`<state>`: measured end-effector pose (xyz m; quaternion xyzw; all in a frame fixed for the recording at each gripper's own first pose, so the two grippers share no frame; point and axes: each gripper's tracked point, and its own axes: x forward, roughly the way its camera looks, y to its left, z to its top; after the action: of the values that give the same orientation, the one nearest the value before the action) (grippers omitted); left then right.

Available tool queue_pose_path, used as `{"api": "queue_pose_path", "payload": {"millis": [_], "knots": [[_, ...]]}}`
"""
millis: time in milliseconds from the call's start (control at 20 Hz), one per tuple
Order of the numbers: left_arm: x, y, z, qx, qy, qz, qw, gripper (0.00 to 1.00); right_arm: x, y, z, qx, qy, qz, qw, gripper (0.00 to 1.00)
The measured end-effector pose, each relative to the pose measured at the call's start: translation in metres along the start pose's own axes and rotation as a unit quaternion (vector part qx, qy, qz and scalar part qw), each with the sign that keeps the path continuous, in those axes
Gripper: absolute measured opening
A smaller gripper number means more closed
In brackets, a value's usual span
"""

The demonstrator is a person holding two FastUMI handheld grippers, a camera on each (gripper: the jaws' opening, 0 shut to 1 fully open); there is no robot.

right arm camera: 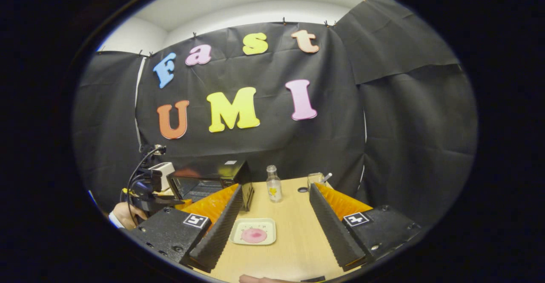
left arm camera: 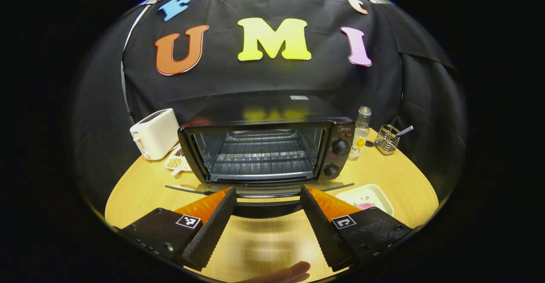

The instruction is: Open the electric oven with the left hand, put the food in, and close the electric oven.

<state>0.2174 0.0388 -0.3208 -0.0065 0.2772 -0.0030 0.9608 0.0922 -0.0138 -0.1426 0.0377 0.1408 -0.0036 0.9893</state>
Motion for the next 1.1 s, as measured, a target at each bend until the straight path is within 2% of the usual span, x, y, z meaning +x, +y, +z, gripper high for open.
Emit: {"api": "queue_pose_path", "payload": {"millis": [550,900,1000,1100], "knots": [[-0.006,-0.005,-0.058,-0.004,0.016,0.002,1.000,0.95,0.011,0.014,-0.023,-0.028,0.021,0.005,0.999,0.95],[0.003,-0.006,-0.113,-0.014,0.078,0.000,0.997,0.95,0.032,0.014,-0.051,-0.030,0.066,0.000,0.997,0.95],[0.005,-0.009,-0.112,-0.036,0.072,0.002,0.997,0.95,0.038,0.016,-0.060,-0.027,0.082,0.002,0.996,0.96],[0.005,-0.008,-0.112,-0.030,0.071,0.001,0.997,0.96,0.046,0.015,-0.070,-0.024,0.101,0.001,0.995,0.96]]}}
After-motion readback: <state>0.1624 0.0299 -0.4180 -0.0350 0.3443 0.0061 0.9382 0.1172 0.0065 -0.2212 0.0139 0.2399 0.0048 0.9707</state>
